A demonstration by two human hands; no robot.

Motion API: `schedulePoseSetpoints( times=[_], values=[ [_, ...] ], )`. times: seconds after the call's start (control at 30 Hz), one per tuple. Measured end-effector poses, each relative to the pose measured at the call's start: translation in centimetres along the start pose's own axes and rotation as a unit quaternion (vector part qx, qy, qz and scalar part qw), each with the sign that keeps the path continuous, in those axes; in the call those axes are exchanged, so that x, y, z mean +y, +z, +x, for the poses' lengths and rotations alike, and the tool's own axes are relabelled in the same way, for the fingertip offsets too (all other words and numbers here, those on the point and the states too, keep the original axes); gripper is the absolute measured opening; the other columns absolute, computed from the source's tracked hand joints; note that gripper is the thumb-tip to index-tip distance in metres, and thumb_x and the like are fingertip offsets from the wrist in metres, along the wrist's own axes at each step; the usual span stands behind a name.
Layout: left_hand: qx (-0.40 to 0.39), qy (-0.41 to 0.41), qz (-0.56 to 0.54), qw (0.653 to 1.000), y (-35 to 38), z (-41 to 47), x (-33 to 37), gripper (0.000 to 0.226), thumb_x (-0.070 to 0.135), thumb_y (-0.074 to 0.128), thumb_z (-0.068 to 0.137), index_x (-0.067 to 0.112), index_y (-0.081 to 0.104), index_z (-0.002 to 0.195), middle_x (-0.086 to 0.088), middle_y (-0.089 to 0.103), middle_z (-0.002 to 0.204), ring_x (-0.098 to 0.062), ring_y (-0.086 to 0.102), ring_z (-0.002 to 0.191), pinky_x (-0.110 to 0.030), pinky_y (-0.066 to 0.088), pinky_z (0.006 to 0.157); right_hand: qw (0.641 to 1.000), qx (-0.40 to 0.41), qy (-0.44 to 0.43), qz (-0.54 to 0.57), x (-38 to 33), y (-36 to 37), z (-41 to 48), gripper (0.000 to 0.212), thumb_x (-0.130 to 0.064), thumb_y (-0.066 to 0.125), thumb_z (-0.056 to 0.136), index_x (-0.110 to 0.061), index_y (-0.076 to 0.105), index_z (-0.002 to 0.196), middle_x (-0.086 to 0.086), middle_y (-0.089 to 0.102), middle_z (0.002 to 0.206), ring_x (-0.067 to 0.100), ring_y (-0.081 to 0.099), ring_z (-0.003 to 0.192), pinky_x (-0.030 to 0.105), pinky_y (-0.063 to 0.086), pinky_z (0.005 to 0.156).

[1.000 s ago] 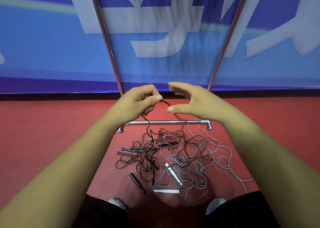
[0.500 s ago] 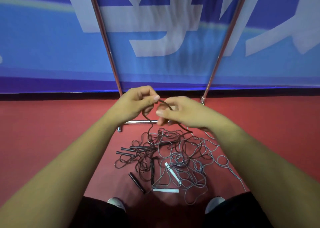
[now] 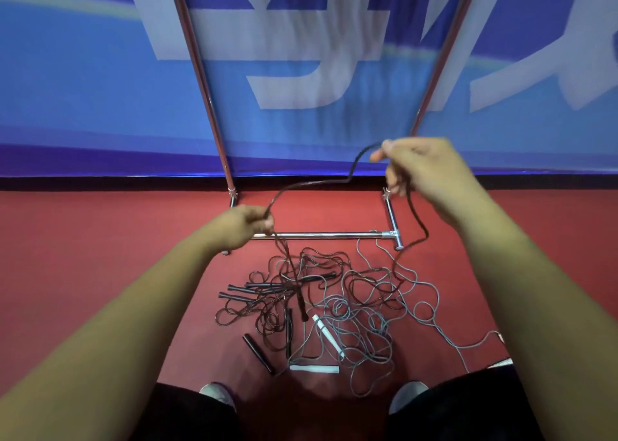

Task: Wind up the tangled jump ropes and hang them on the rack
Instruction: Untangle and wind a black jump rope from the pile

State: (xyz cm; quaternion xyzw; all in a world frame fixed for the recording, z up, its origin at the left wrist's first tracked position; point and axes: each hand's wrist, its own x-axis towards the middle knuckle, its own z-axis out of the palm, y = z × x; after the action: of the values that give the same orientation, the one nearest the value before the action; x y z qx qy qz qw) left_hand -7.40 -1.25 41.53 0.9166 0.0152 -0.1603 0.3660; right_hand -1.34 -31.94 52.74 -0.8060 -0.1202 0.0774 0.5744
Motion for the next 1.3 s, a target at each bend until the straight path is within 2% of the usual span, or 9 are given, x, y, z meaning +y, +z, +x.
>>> schedulePoseSetpoints(
  times=[0.13,0.3,0.4,0.5,0.8,0.9,1.03,1.2,1.3],
  values=[
    [0.098,0.099,-0.018,0.99,-1.8,-1.0,4.1,0.021,0.021,0.055,0.102,0.021,0.064,0.083,-0.006,0.063,0.098,-0.024,0.058,0.099,-0.033,0.043,0.095,0.956,-0.096,0.089,-0.262,2.1,-1.4,0.1,0.015,-0.013,0.077,0.084,-0.001,0.073,0.092,0.015,0.073,0.076,0.015,0.062,0.063,0.03,0.051,0.07],
    [-0.012,0.179,-0.082,0.98,-1.9,-3.7,8.5,0.017,0.016,0.051,0.104,0.01,0.059,0.09,-0.005,0.064,0.065,-0.023,0.067,0.07,-0.029,0.05,0.072,0.914,-0.202,0.043,-0.348,0.9,0.7,-1.0,0.109,-0.033,0.089,0.068,-0.023,0.026,0.156,0.006,0.046,0.151,0.019,0.047,0.135,0.027,0.035,0.112],
    [-0.039,0.204,-0.091,0.974,-1.8,-3.9,9.6,0.022,0.024,0.055,0.102,0.006,0.063,0.092,-0.002,0.054,0.059,-0.019,0.06,0.058,-0.028,0.047,0.067,0.959,-0.225,-0.01,-0.174,0.8,3.8,-1.5,0.078,-0.033,0.086,0.073,-0.023,0.05,0.141,-0.003,0.064,0.131,0.005,0.06,0.116,0.031,0.045,0.106],
    [-0.023,0.201,-0.117,0.972,-2.0,-3.8,9.8,0.029,0.028,0.055,0.102,0.005,0.066,0.089,0.0,0.052,0.058,-0.017,0.057,0.055,-0.027,0.044,0.061,0.968,-0.206,-0.034,-0.137,0.3,4.7,-1.5,0.027,-0.026,0.075,0.087,-0.004,0.064,0.095,-0.001,0.067,0.072,0.007,0.053,0.057,0.023,0.044,0.06],
    [-0.144,0.011,-0.016,0.989,0.0,-1.2,2.7,0.017,0.02,0.066,0.096,0.003,0.07,0.094,0.006,0.066,0.073,0.001,0.056,0.062,-0.011,0.041,0.062,0.977,-0.016,-0.056,0.207,-1.6,3.1,-0.5,0.018,-0.004,0.057,0.095,-0.011,0.056,0.078,-0.002,0.042,0.049,0.016,0.041,0.044,0.023,0.032,0.045],
    [-0.105,-0.028,-0.005,0.994,0.6,-0.2,-0.3,0.014,0.02,0.062,0.099,0.01,0.071,0.096,0.015,0.068,0.082,0.011,0.056,0.066,-0.017,0.041,0.07,0.989,0.05,-0.049,0.128,-0.7,2.3,0.0,0.022,-0.008,0.058,0.096,-0.013,0.056,0.075,-0.001,0.039,0.05,0.015,0.038,0.042,0.022,0.029,0.043],
    [-0.007,-0.02,0.015,1.0,0.3,0.1,-0.2,0.021,0.028,0.052,0.104,0.015,0.067,0.096,0.006,0.062,0.084,-0.011,0.054,0.075,-0.022,0.043,0.075,0.994,0.101,-0.02,0.025,1.4,2.0,0.8,0.023,-0.013,0.062,0.093,-0.014,0.056,0.071,-0.003,0.038,0.05,0.015,0.035,0.046,0.026,0.031,0.049],
    [0.055,-0.034,-0.193,0.979,-0.9,-0.3,-0.4,0.028,0.033,0.056,0.101,0.013,0.054,0.082,-0.004,0.063,0.07,-0.02,0.067,0.071,-0.036,0.051,0.08,0.968,0.205,-0.016,-0.145,3.6,0.5,2.1,0.022,-0.022,0.063,0.092,-0.011,0.058,0.074,0.002,0.05,0.058,0.023,0.047,0.062,0.033,0.04,0.06],
    [0.018,-0.061,-0.295,0.953,-0.7,-0.3,0.0,0.015,0.004,0.054,0.093,0.009,0.053,0.08,-0.007,0.047,0.07,-0.016,0.054,0.061,-0.028,0.05,0.066,0.952,0.224,0.039,-0.206,5.5,0.6,2.2,0.022,-0.024,0.06,0.094,-0.009,0.06,0.078,0.006,0.058,0.069,0.032,0.057,0.075,0.036,0.042,0.065]
  ],
)
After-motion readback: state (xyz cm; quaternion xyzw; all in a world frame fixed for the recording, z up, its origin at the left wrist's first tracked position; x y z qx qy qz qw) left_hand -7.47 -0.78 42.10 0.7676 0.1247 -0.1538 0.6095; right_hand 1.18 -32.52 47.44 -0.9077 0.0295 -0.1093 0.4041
